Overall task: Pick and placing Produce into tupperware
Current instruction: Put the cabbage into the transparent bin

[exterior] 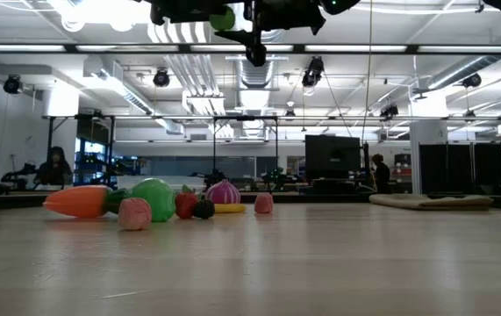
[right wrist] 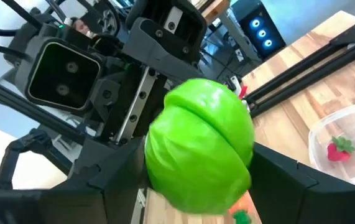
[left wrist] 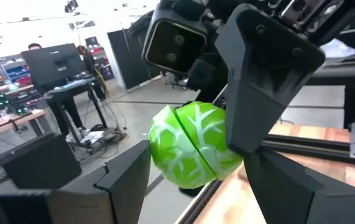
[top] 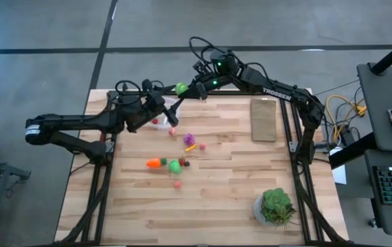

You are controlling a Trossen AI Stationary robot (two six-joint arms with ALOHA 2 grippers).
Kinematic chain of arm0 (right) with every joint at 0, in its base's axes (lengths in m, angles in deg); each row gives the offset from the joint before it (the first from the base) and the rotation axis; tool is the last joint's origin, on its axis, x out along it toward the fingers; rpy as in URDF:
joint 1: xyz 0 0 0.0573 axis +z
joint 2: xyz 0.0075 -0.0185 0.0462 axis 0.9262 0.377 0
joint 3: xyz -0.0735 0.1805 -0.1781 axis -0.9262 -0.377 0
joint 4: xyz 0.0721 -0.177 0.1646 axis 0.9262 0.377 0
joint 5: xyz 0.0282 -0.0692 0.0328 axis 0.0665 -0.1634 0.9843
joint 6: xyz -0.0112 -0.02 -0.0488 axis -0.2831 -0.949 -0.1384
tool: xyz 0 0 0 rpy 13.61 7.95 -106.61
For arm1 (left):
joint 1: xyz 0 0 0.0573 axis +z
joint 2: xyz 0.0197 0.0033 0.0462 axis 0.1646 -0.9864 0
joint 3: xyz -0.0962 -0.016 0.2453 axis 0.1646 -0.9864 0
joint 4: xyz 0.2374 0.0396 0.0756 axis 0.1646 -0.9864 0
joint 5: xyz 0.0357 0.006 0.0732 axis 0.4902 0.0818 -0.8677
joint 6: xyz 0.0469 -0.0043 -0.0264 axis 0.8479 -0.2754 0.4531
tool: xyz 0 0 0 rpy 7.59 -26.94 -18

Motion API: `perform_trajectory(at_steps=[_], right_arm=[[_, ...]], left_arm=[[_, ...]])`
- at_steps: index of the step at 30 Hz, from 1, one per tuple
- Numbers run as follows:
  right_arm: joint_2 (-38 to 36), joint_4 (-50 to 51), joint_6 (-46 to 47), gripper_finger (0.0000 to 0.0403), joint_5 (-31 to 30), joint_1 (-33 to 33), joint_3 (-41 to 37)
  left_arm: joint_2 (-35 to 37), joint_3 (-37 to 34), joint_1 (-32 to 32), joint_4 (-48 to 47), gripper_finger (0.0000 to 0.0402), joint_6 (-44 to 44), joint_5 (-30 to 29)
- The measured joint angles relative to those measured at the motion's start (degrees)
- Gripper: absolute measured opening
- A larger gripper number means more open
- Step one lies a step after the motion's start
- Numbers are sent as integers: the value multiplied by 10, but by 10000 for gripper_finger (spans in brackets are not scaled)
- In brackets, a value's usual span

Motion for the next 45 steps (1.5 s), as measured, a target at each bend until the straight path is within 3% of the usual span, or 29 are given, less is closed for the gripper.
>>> perform_trajectory(at_steps=[39,45], right_arm=[[-1,5,1,254,2,-4,0],[-1,6,1,256,5,-3,0]], left_arm=[[10,-5,1,-36,235,5,-16],[12,-5,1,-35,210,5,-18]])
